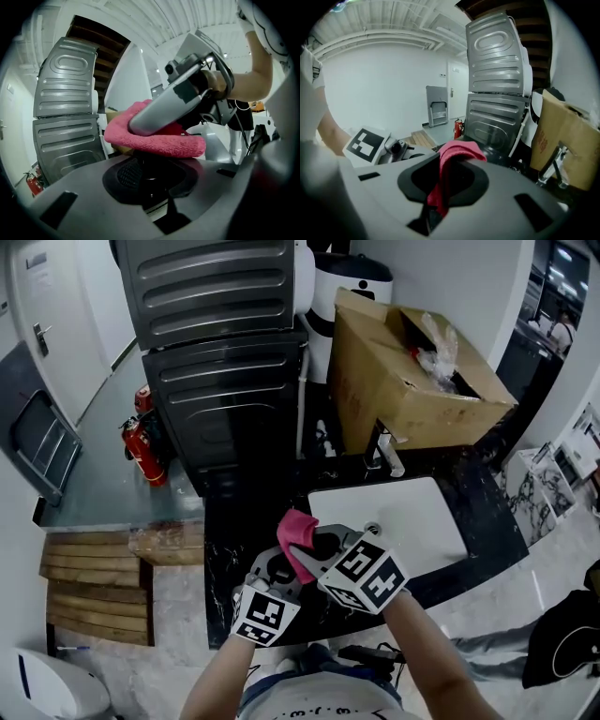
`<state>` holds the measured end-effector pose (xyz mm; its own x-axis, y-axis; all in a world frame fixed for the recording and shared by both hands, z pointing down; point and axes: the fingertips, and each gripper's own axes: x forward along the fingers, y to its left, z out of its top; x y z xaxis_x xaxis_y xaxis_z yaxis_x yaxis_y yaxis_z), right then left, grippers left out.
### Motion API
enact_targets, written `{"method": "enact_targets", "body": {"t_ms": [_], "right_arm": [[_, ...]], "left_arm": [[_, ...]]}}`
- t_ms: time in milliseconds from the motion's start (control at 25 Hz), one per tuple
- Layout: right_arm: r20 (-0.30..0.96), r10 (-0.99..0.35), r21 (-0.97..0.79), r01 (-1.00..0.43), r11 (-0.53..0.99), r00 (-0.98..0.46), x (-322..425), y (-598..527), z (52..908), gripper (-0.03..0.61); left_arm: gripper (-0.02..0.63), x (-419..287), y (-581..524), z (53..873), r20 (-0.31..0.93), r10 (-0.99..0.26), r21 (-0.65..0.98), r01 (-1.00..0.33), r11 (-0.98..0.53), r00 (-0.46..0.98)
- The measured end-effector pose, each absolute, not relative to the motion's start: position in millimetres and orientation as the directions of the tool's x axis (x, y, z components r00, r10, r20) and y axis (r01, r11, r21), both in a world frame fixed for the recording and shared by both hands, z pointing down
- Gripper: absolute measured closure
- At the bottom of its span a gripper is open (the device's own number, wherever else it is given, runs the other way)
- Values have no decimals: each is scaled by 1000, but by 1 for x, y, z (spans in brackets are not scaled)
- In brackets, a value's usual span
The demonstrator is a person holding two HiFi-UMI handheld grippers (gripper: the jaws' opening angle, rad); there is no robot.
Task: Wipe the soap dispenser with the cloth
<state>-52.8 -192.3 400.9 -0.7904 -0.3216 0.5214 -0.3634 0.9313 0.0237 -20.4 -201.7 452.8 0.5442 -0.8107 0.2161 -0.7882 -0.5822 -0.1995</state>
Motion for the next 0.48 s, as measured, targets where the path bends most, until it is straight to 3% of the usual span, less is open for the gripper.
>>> {"method": "enact_targets", "body": {"t_ms": [480], "right_arm": [[534, -434, -56, -542, 838, -726, 3, -221, 417, 531]], "left_arm": [[523, -17, -201, 451, 208, -808, -213, -781, -588, 552]]}}
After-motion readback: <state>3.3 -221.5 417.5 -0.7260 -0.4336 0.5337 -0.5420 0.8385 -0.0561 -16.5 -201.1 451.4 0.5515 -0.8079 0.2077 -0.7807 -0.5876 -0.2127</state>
